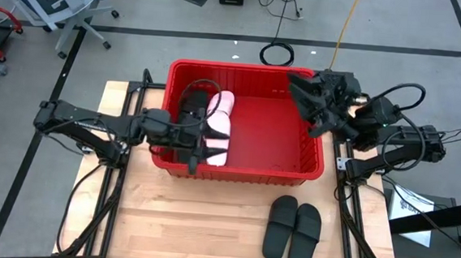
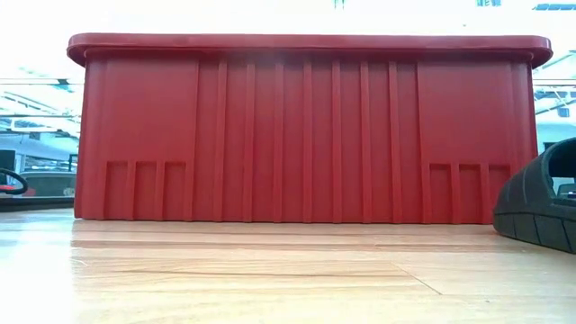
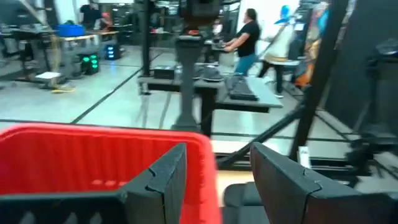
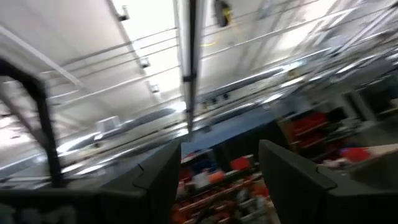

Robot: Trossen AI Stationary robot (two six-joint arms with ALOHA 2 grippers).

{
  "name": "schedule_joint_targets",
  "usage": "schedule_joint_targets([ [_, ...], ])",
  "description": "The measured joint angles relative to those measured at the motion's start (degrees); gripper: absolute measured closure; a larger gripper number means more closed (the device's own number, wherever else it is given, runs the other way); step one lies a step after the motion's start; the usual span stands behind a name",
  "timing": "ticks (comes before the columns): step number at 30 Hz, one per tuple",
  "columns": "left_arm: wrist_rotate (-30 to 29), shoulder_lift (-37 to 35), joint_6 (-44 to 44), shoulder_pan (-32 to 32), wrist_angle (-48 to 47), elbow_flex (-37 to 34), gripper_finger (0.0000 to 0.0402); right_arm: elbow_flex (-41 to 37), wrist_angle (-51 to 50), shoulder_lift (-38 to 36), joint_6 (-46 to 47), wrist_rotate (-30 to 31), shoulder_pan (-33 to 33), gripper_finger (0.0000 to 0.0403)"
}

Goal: Pick and place slides into bin
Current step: Put the black slide into the red bin

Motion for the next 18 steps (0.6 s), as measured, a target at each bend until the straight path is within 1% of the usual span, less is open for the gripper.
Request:
schedule_joint_targets([
  [5, -0.69, 1.31, -3.24, -5.12, -0.21, 0.07, 0.0229, 0.0, 0.0, 0.0, 4.94, -8.19, 0.0, 0.0197],
  [10, -5.07, 4.87, -6.62, -10.8, 2.95, 0.07, 0.0229, 0.0, 0.0, 0.0, 10.62, -15.72, 0.63, 0.0197],
  [15, -8.16, 9.34, -6.74, -14.92, 10.81, 0.07, 0.0229, 0.0, -0.05, 0.04, 11.17, -16.68, 3.65, 0.0197],
  [18, -9.93, 11.74, -7.82, -16.32, 12.46, 0.06, 0.0229, 0.0, 0.0, 0.06, 9.67, -16.54, 5.55, 0.0197],
])
